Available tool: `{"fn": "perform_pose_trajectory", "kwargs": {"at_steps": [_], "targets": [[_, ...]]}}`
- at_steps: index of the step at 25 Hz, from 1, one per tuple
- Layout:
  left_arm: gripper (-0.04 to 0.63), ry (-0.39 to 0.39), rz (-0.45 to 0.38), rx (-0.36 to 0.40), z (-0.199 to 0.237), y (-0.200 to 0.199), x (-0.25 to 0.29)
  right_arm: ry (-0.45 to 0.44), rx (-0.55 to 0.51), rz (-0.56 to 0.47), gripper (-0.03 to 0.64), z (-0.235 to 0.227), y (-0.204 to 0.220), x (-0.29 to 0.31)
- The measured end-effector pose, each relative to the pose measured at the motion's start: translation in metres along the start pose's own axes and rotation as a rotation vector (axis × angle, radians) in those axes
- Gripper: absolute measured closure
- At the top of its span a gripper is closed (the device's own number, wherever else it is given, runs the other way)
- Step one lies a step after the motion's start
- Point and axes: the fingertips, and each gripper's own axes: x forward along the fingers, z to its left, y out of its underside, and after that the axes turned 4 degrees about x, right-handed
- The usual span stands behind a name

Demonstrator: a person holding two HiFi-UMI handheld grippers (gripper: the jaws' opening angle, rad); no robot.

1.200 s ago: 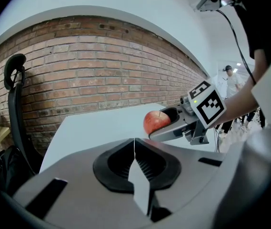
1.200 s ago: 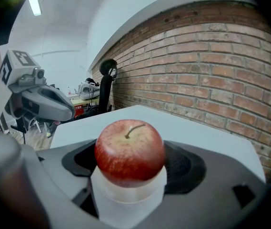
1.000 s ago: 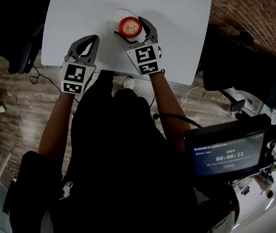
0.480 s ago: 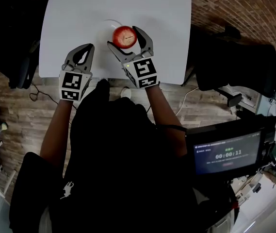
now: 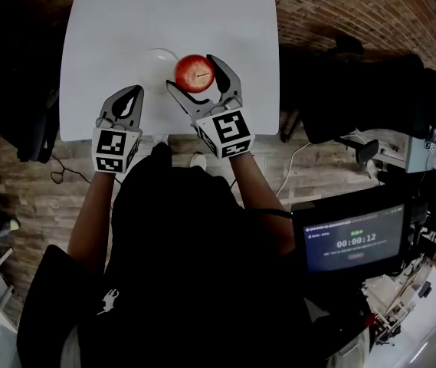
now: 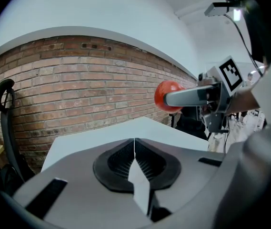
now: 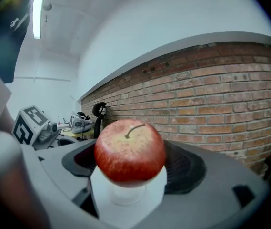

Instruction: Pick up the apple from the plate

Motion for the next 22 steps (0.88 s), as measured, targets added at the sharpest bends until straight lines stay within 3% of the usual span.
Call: {"fn": "perform_pose_trajectory", "kwargs": {"at_steps": [22], "targets": [[0.588, -0.021, -0.094, 0.01, -0.025, -0.041, -0.018, -0.012, -0.104, -0.031, 0.213, 0.007, -0.029, -0.045]]}}
